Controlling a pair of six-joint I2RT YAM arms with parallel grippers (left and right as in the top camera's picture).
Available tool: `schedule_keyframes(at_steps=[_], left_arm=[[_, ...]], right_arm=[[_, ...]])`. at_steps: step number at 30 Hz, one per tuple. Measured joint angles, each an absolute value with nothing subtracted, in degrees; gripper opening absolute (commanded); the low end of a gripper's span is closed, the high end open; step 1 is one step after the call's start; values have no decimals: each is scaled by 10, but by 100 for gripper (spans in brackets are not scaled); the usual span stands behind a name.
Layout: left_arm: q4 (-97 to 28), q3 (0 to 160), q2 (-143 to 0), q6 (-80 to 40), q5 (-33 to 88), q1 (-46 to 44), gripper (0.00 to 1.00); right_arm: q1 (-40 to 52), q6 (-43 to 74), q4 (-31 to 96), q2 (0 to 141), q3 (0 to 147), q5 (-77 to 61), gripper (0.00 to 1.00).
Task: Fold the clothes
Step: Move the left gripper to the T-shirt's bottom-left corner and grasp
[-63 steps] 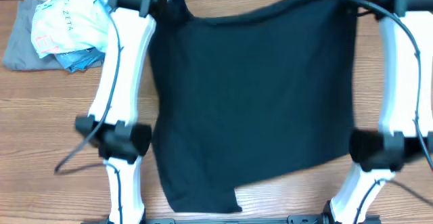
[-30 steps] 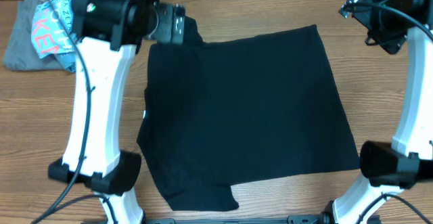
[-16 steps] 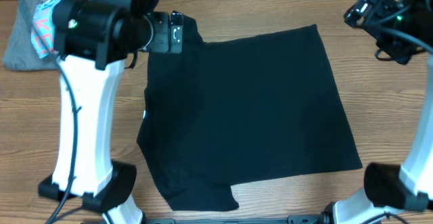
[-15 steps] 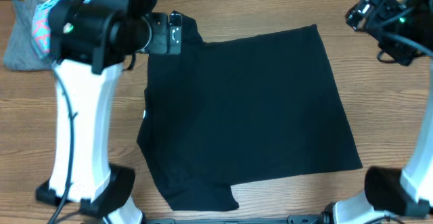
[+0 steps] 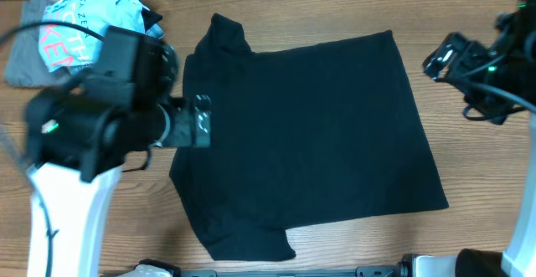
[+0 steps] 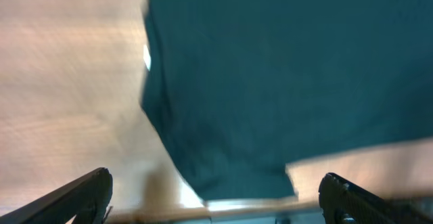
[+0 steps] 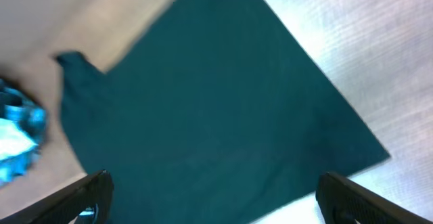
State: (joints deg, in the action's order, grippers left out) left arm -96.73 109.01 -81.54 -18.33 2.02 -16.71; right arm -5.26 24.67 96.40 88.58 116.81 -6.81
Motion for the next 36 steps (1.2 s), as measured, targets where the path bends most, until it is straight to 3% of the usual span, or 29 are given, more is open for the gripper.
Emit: schedule_keyframes(at_steps=[17, 36], left_arm=[[-842, 642, -819, -262, 93, -281, 100], [-664, 415, -819, -436, 120, -390, 100]], right_arm=[[-53, 254, 830, 895, 971, -66, 100], [-53, 268, 806, 896, 969, -44, 100]])
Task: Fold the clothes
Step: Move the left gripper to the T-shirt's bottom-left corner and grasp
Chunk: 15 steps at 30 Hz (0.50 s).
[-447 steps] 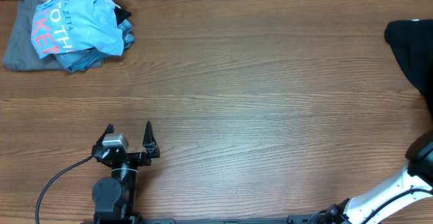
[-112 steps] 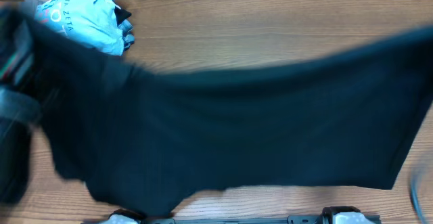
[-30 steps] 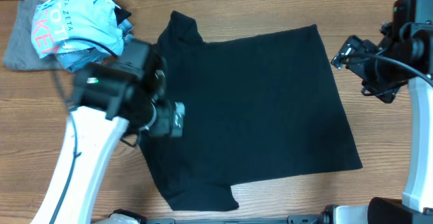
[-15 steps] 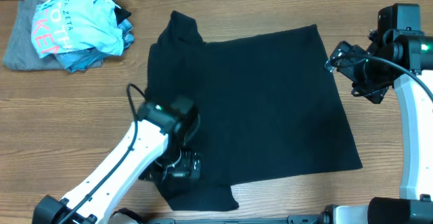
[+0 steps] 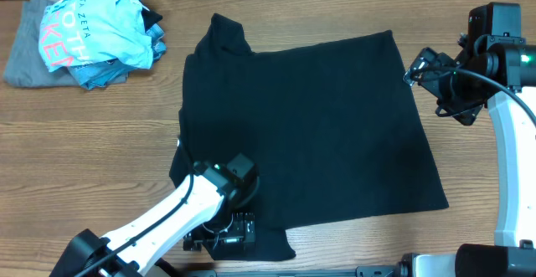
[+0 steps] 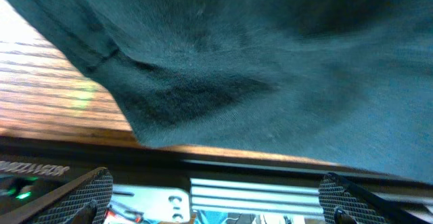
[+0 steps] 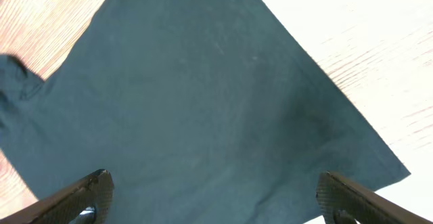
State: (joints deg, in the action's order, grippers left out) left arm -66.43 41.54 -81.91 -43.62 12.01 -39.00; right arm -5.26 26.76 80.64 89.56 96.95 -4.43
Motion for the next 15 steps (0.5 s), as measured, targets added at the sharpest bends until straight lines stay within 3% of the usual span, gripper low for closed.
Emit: schedule_keyframes(at_steps=[15], left_arm=[[-569, 320, -815, -511, 135, -413, 100]], right_arm=[[-53, 284, 858, 896, 969, -25, 100]])
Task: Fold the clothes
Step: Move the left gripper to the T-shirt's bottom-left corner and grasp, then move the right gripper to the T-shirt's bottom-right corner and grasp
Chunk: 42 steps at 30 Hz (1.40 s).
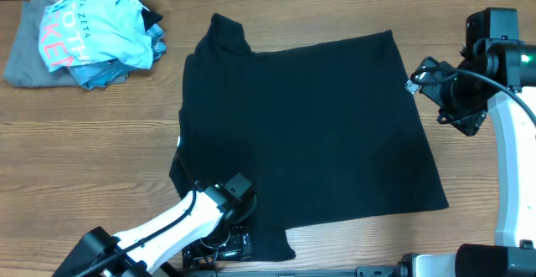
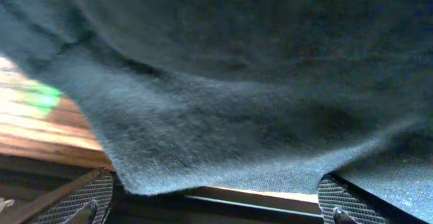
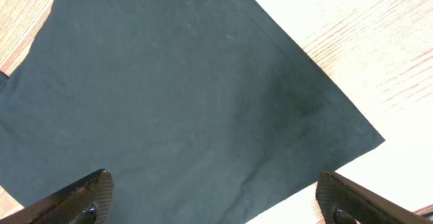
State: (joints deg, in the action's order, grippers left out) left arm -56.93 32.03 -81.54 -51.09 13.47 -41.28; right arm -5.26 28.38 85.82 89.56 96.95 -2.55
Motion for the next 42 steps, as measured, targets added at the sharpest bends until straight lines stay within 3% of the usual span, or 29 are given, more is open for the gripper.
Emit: schedule_keyframes(at_steps=[3, 12, 16, 27, 42], left_arm=[[-556, 316, -813, -511, 145, -413, 98], [-531, 314, -813, -510, 163, -413, 57], [-532, 314, -813, -509, 163, -413, 49], [-533, 314, -813, -509, 163, -413, 47], [-532, 314, -813, -507, 163, -413, 48]], right_arm=[[-53, 285, 864, 896, 969, -25, 100], [-53, 318, 844, 896, 890, 5, 100], [-53, 338, 821, 896, 836, 10, 100], [-136, 444, 805, 896, 729, 30, 100], [-263, 461, 682, 841, 531, -35, 100]])
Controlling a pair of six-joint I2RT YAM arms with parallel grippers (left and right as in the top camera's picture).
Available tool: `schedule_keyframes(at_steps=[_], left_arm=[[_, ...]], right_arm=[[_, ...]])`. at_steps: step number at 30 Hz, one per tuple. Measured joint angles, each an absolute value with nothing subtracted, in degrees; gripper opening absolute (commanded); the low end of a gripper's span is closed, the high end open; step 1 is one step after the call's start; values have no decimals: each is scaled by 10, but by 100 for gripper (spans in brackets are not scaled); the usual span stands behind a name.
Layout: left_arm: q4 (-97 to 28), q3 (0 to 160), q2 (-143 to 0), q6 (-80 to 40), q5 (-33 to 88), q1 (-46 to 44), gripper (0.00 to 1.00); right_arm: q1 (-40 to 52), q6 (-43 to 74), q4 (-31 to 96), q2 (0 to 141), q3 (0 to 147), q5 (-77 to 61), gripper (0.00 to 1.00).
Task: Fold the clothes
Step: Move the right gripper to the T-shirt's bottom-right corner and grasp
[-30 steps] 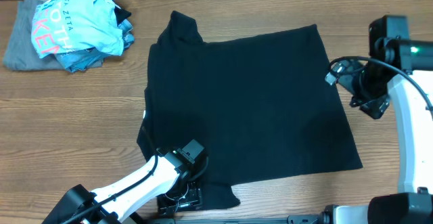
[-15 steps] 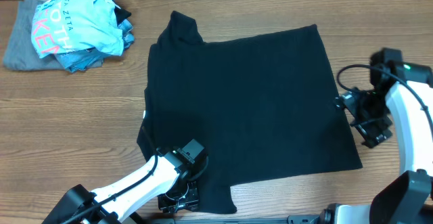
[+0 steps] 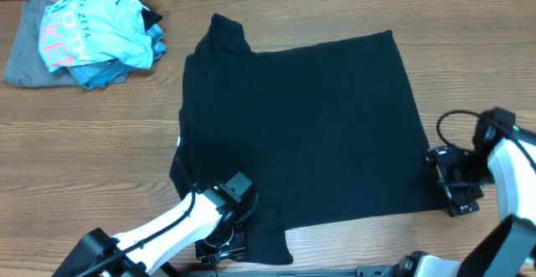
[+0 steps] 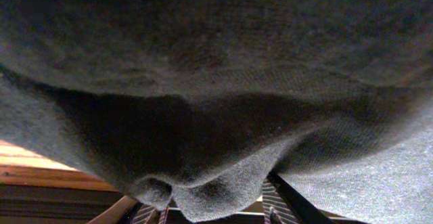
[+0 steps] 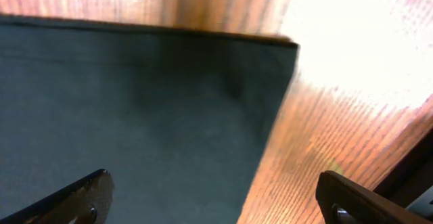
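A black T-shirt lies spread flat on the wooden table. My left gripper sits at its near left corner, by the sleeve at the table's front edge. In the left wrist view the left gripper is shut on a bunched fold of the shirt. My right gripper is low at the shirt's near right corner. The right wrist view shows the right gripper open, its fingers wide apart over the shirt and bare wood.
A pile of clothes, light blue with pink lettering over grey, lies at the far left corner. The left gripper is right at the table's front edge. Bare wood lies to the right of the shirt.
My left gripper's jaws, wide open around the near left sleeve edge before, have shut on a fold of it. My right gripper has moved from the shirt's far right corner to its near right corner.
First my left arm was high over the table's left side and my right gripper beyond the shirt's far right corner. Then the left gripper was low and open at the near left sleeve. Now it grips that fabric, and the right gripper is open at the near right corner.
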State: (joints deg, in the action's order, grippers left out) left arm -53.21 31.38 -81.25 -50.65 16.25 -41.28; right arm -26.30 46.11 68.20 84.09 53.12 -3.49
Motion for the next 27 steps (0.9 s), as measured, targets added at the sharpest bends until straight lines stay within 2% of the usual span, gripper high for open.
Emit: schedule_keyframes(at_steps=[8, 21, 22, 23, 25, 27], left_arm=[[-531, 314, -813, -507, 162, -413, 48], [-531, 314, -813, -506, 162, -413, 48], [-531, 314, -813, -505, 162, -413, 47], [-531, 314, -813, -505, 162, -413, 42], [-531, 314, -813, -503, 163, -413, 27], [-531, 314, -813, -492, 163, -413, 18]], right_arm=[[-293, 478, 671, 818, 482, -41, 100], [-294, 504, 560, 818, 390, -43, 100], [-294, 503, 553, 818, 385, -43, 100], [-294, 504, 550, 818, 382, -43, 99], [-294, 502, 547, 818, 378, -42, 83], [-295, 502, 546, 818, 377, -43, 66]])
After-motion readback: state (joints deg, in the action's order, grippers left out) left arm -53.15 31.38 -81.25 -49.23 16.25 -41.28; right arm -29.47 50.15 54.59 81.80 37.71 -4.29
